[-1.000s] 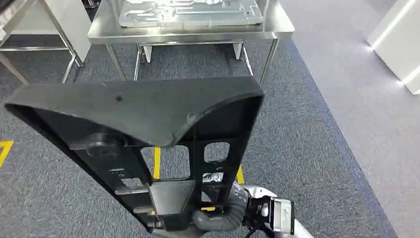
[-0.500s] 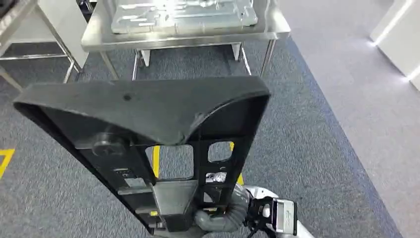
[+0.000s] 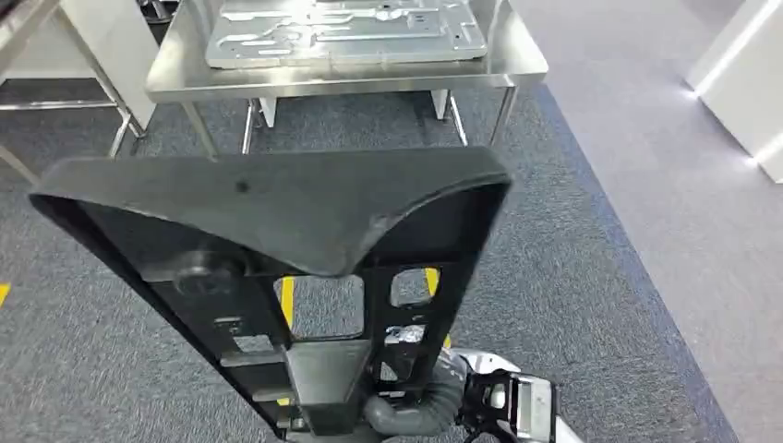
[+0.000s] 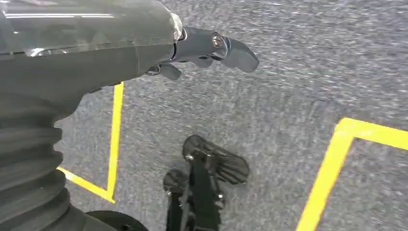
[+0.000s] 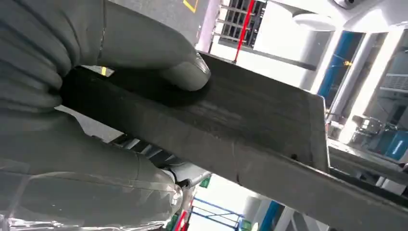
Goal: Take the parts from the cabinet and place them on the table.
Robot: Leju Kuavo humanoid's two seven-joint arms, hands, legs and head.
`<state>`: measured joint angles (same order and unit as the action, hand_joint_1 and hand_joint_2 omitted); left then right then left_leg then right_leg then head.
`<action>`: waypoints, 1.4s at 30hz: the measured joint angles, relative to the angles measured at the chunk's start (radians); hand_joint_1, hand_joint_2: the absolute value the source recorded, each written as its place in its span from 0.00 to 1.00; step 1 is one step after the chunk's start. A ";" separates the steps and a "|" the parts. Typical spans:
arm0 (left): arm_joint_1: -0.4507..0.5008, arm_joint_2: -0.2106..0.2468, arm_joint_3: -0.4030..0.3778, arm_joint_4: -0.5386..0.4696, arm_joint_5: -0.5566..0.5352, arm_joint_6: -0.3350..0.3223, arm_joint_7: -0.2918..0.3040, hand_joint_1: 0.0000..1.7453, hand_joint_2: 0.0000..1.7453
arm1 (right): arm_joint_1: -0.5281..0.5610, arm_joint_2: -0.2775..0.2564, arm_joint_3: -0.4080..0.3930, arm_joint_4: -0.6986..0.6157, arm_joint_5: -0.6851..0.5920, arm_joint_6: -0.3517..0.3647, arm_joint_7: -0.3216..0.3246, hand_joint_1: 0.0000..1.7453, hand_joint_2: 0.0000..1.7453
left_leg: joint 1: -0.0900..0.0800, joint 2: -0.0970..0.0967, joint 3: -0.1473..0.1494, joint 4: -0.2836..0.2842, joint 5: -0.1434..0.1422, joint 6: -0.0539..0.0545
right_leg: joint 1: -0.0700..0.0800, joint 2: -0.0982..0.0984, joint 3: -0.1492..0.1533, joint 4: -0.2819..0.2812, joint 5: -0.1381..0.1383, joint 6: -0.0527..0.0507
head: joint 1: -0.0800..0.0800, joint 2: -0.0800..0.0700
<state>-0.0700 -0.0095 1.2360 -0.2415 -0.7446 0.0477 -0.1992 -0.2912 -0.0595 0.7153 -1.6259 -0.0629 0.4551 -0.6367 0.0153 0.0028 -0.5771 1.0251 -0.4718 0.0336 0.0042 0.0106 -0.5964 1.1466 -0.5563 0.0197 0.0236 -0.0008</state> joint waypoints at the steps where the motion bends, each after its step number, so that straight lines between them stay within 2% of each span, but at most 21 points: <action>1: 0.000 0.000 0.000 0.000 0.000 0.000 0.000 0.00 1.00 | 0.002 0.000 -0.001 0.000 0.001 0.000 0.000 0.89 1.00 | 0.000 0.000 0.005 0.000 -0.006 0.000 | -0.005 0.000 -0.052 0.080 -0.029 0.006 | 0.000 0.000; 3: 0.001 0.001 0.000 0.000 -0.003 0.000 0.000 0.00 1.00 | 0.009 -0.003 -0.002 0.000 0.003 -0.001 0.000 0.89 1.00 | 0.000 0.000 0.018 0.000 -0.019 -0.001 | -0.010 -0.001 -0.136 0.186 -0.053 0.011 | 0.000 0.000; 4: 0.002 0.001 0.000 0.000 -0.003 -0.001 0.000 0.00 1.00 | 0.011 -0.004 -0.002 0.000 0.003 -0.002 0.000 0.89 1.00 | 0.000 0.000 0.028 0.000 -0.027 -0.003 | -0.013 -0.002 -0.148 0.179 -0.027 0.012 | 0.000 0.000; 7: 0.001 0.000 0.000 0.000 -0.005 -0.002 0.000 0.00 1.00 | 0.012 -0.005 -0.003 0.000 0.005 -0.002 0.000 0.89 1.00 | 0.001 -0.001 0.071 -0.001 -0.055 -0.011 | -0.014 -0.006 -0.073 -0.051 0.143 0.000 | 0.000 0.000; 8: 0.002 0.000 0.000 0.000 -0.005 -0.002 0.000 0.00 1.00 | 0.012 -0.005 -0.003 0.000 0.005 -0.002 0.000 0.89 1.00 | 0.001 0.000 0.074 -0.005 -0.063 -0.017 | -0.010 -0.009 -0.057 -0.089 0.152 -0.004 | 0.000 0.000; 9: -0.003 0.000 0.000 0.000 -0.005 -0.003 -0.001 0.00 1.00 | 0.012 -0.006 -0.003 0.000 0.006 -0.002 0.000 0.89 1.00 | 0.001 -0.001 0.079 -0.004 -0.065 -0.022 | 0.001 -0.012 -0.066 -0.098 0.112 -0.007 | -0.003 0.000; 13: -0.005 0.001 0.000 0.000 -0.008 -0.006 -0.001 0.00 1.00 | 0.019 -0.007 -0.005 -0.007 0.014 -0.006 -0.001 0.89 1.00 | 0.000 0.003 0.105 -0.005 -0.079 -0.048 | -0.005 -0.007 -0.023 -0.125 0.119 -0.039 | -0.001 0.000; 15: -0.008 0.001 0.000 0.000 -0.010 -0.008 0.000 0.00 1.00 | 0.019 -0.007 -0.005 -0.008 0.016 -0.007 -0.002 0.89 1.00 | 0.002 0.001 0.067 0.088 -0.089 -0.048 | -0.001 -0.010 0.001 -0.129 0.106 -0.051 | -0.004 0.000; 17: -0.006 0.001 0.000 0.000 -0.010 -0.009 0.000 0.00 1.00 | 0.024 -0.007 -0.005 -0.009 0.018 -0.008 -0.001 0.89 1.00 | 0.003 0.001 -0.041 0.242 -0.151 -0.049 | 0.004 -0.009 0.018 -0.128 0.086 -0.057 | -0.005 0.000; 19: 0.002 0.002 0.000 0.000 -0.010 -0.009 0.001 0.00 1.00 | 0.033 -0.007 -0.005 -0.009 0.020 -0.015 -0.001 0.89 1.00 | 0.002 0.001 -0.105 0.293 -0.180 -0.052 | 0.009 -0.004 0.042 -0.128 0.066 -0.059 | -0.004 0.000; 21: 0.003 0.002 0.000 0.000 -0.011 -0.010 0.001 0.00 1.00 | 0.037 -0.007 -0.005 -0.009 0.023 -0.022 0.000 0.89 1.00 | 0.002 0.001 -0.103 0.213 -0.129 -0.044 | 0.011 0.000 0.072 -0.128 0.044 -0.058 | -0.004 0.000; 23: 0.006 0.003 0.000 0.000 -0.013 -0.010 0.001 0.00 1.00 | 0.038 -0.007 -0.006 -0.009 0.040 -0.035 0.002 0.89 1.00 | -0.004 0.007 -0.073 0.047 0.034 -0.027 | 0.013 -0.004 0.107 -0.129 0.012 -0.055 | -0.003 0.000; 25: 0.003 0.007 0.000 0.001 -0.014 -0.011 0.002 0.00 1.00 | 0.044 -0.008 -0.009 -0.011 0.058 -0.049 0.008 0.89 1.00 | -0.019 0.020 -0.076 0.039 0.029 -0.020 | 0.013 -0.002 0.115 -0.126 -0.005 -0.041 | -0.001 0.000; 28: 0.001 0.010 0.000 0.000 -0.014 -0.012 -0.001 0.00 1.00 | 0.042 -0.008 -0.014 -0.020 0.072 -0.060 0.019 0.89 1.00 | -0.013 0.000 -0.044 0.017 0.028 -0.002 | 0.013 -0.011 0.132 -0.105 0.001 -0.025 | 0.000 0.000; 30: -0.001 0.011 0.000 0.000 -0.014 -0.013 -0.001 0.00 1.00 | 0.042 -0.008 -0.018 -0.024 0.068 -0.060 0.018 0.89 1.00 | -0.009 -0.003 -0.013 -0.001 0.019 0.008 | 0.008 -0.009 0.083 -0.012 0.002 -0.010 | 0.006 0.000; 34: 0.003 0.011 0.000 0.000 -0.014 -0.013 -0.001 0.00 1.00 | 0.049 -0.009 -0.026 -0.025 0.054 -0.059 0.017 0.89 1.00 | -0.005 -0.014 0.036 -0.006 -0.023 0.004 | -0.014 -0.010 -0.099 0.166 -0.098 0.012 | 0.005 0.000; 36: 0.005 0.011 0.000 0.000 -0.014 -0.013 -0.001 0.00 1.00 | 0.050 -0.009 -0.027 -0.025 0.053 -0.059 0.017 0.89 1.00 | -0.001 -0.018 0.073 -0.006 -0.050 -0.003 | -0.019 -0.010 -0.109 0.095 -0.058 0.015 | 0.005 0.000; 37: 0.004 0.011 0.000 0.000 -0.014 -0.013 -0.001 0.00 1.00 | 0.051 -0.009 -0.027 -0.025 0.053 -0.059 0.017 0.89 1.00 | 0.002 -0.019 0.093 -0.007 -0.065 -0.007 | -0.019 -0.010 -0.098 0.028 0.002 0.013 | 0.006 0.000; 39: 0.003 0.011 0.000 0.000 -0.016 -0.014 -0.001 0.00 1.00 | 0.053 -0.010 -0.028 -0.025 0.053 -0.059 0.016 0.89 1.00 | 0.003 -0.018 0.122 -0.008 -0.092 -0.018 | -0.017 -0.010 -0.093 -0.093 0.187 0.006 | 0.008 0.000; 40: 0.001 0.010 0.000 0.000 -0.017 -0.014 -0.001 0.00 1.00 | 0.053 -0.010 -0.028 -0.025 0.053 -0.059 0.019 0.89 1.00 | 0.002 -0.025 0.122 -0.018 -0.098 -0.025 | -0.008 -0.013 -0.090 -0.098 0.150 -0.001 | 0.008 0.000; 42: 0.001 0.010 0.000 0.000 -0.017 -0.014 0.000 0.00 1.00 | 0.056 -0.010 -0.031 -0.029 0.053 -0.059 0.017 0.89 1.00 | 0.001 -0.021 0.142 -0.022 -0.094 -0.041 | -0.008 -0.009 -0.081 -0.113 0.156 -0.021 | 0.006 0.000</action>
<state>-0.0692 0.0004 1.2360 -0.2411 -0.7618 0.0332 -0.1995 -0.2350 -0.0694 0.6840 -1.6545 -0.0103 0.3960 -0.6199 0.0163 -0.0185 -0.4353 1.0027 -0.5660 -0.0072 -0.0039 0.0014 -0.6773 1.0334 -0.3999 -0.0010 0.0294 -0.0008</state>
